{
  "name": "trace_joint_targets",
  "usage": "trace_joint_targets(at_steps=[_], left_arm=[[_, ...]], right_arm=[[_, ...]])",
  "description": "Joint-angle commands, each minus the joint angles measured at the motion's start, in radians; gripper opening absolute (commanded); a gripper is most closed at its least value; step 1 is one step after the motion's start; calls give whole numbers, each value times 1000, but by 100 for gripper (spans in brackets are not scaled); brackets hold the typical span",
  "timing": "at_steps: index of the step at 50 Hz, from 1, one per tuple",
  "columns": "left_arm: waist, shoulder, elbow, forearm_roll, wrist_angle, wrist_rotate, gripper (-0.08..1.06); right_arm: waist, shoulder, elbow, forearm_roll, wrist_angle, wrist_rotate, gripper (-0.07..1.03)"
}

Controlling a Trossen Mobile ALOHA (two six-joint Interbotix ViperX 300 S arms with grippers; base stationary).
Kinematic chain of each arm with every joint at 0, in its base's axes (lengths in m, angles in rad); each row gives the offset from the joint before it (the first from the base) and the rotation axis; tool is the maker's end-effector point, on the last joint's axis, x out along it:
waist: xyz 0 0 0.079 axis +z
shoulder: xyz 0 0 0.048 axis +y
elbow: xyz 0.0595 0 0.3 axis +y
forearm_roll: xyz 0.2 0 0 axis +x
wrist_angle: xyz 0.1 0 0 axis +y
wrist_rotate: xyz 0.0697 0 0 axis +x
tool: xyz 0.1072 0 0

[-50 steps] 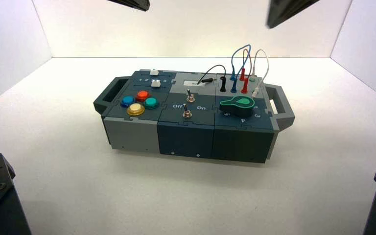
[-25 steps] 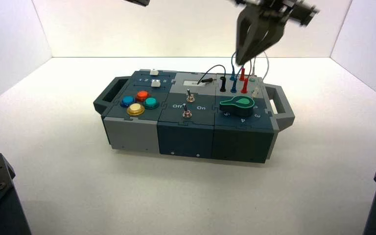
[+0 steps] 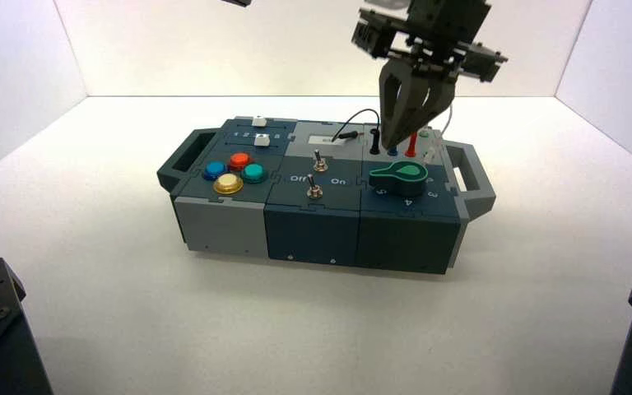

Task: Turn the knob to position 3.

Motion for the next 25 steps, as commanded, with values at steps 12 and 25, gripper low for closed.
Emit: trace_joint_targets(at_steps=[12, 25], left_arm=[[5, -21, -28, -2, -3, 3, -3], [5, -23, -29, -2, -3, 3, -3]], right_arm=[[9, 52, -52, 6, -17, -12, -2], [9, 95, -86, 5, -15, -18, -2]])
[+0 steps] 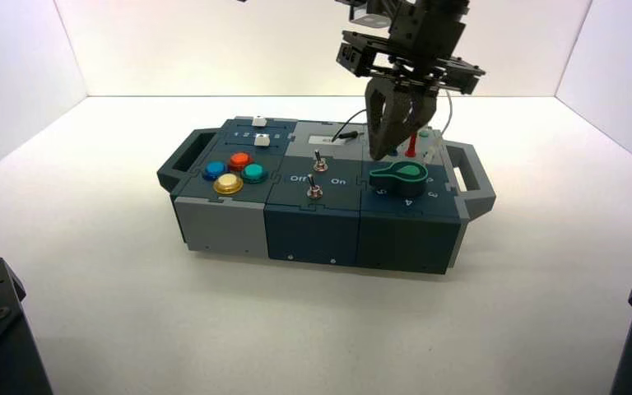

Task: Turn the knob to position 3.

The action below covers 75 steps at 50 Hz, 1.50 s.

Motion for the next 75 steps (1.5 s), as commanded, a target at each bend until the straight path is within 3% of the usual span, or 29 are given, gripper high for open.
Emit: trace_joint_targets(at_steps=[1, 18, 52, 64, 75], left_arm=[[5, -11, -29, -2, -5, 2, -3], [5, -12, -29, 0, -5, 2, -3], [5, -6, -35, 2, -17, 3, -3], [5, -3, -34, 2, -17, 3, -3], [5, -9, -34, 2, -15, 3, -3]], right_arm=[[6, 11, -35, 3, -3, -5, -2], [6, 41, -31, 2, 8, -6, -2], [12, -75, 55, 0, 106, -14, -2], [94, -35, -21, 3, 114, -9, -2], [97, 35, -57, 2, 103, -3, -2]])
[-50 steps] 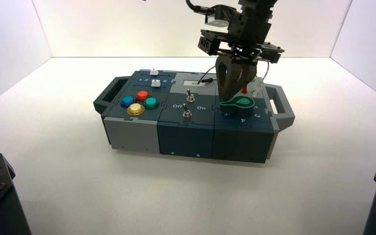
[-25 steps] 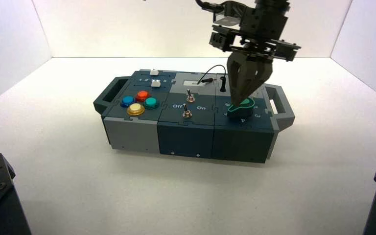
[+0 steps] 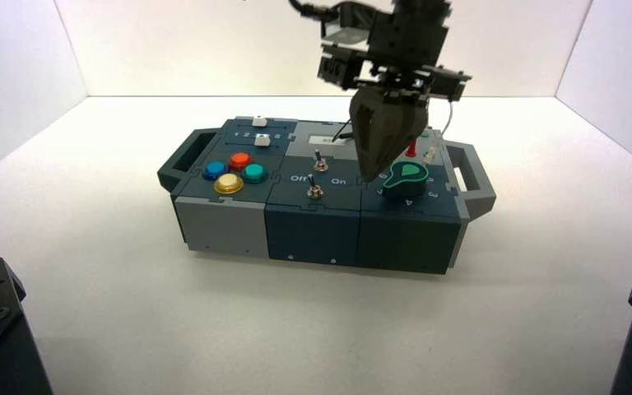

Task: Turn the knob to position 3.

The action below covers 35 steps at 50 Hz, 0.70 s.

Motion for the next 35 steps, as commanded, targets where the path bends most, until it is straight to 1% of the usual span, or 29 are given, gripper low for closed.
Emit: trace_joint_targets(at_steps=[1, 13, 17, 22, 35], left_arm=[[5, -11, -31, 2, -8, 2, -3], [5, -18, -32, 2, -6, 5, -3], [5, -18, -34, 2, -6, 5, -3], [5, -23, -34, 2, -3, 5, -3], [5, -23, -34, 3, -2, 5, -3]], right_arm=[[2, 11, -32, 2, -14, 3, -2], [-9, 58, -49, -2, -26, 0, -2], [-12, 63, -49, -2, -26, 5, -2], [-14, 60, -41, -2, -29, 14, -2], [-64, 28, 0, -12, -32, 11, -2]])
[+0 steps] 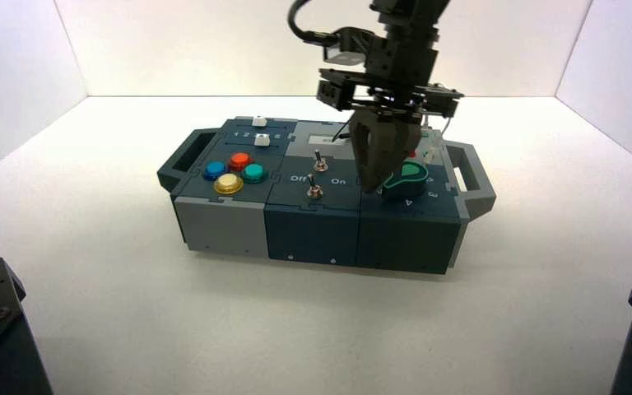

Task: Turn the knob to position 3.

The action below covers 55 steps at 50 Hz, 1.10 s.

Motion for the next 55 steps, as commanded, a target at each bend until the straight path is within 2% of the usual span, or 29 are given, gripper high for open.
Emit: trace_joint_targets(at_steps=[1, 18, 34, 55], left_arm=[[5, -9, -34, 2, -5, 5, -3], [5, -6, -35, 2, -5, 6, -3], [5, -5, -37, 2, -9, 6, -3], [5, -8, -38, 3, -9, 6, -3]], right_arm=[[-26, -48, 11, -6, -3, 0, -2], [-28, -72, 29, -8, 8, 3, -2], [-28, -129, 89, -6, 12, 14, -2], [-58, -123, 92, -20, 12, 9, -2]])
